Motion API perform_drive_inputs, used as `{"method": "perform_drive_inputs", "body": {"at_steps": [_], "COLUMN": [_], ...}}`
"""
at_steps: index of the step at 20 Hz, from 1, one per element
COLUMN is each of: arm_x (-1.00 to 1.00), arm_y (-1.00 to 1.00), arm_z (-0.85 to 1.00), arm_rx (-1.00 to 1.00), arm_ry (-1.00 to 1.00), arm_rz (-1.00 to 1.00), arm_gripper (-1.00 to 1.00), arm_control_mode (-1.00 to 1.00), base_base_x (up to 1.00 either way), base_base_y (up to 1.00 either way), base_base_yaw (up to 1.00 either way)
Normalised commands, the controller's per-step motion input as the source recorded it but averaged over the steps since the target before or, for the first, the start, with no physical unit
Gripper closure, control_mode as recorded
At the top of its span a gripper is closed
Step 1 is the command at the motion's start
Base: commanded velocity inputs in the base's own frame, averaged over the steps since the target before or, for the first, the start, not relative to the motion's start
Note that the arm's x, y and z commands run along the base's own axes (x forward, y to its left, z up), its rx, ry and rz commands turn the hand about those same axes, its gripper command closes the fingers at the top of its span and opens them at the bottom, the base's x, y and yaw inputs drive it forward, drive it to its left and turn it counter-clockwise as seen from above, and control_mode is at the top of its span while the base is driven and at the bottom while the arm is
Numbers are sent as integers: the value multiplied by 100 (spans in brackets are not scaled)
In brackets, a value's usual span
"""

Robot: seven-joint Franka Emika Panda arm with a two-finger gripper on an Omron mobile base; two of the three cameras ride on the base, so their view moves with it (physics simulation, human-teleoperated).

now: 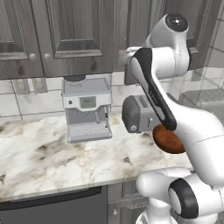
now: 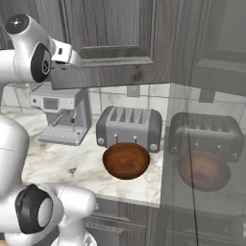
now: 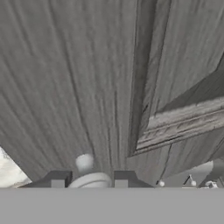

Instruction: Open the cabinet and setup a tea strainer by placing it in the bowl upright.

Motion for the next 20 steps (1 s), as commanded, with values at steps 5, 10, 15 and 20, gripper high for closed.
{"method": "perform_drive_inputs", "body": {"at_steps": [5, 10, 15, 20], "arm_x": [-84, -86, -81, -46], "arm_y": [-66, -67, -69, -23], "arm_z": [23, 29, 11, 0], "arm_rx": [5, 5, 4, 0], "arm_ry": [0, 0, 0, 0], "arm_rz": [0, 0, 0, -3], "arm_gripper": [100, 100, 100, 100], "arm_control_mode": [-100, -100, -100, -100], "base_base_x": [0, 0, 0, 0], "base_base_y": [0, 0, 0, 0], "base_base_yaw": [0, 0, 0, 0]}}
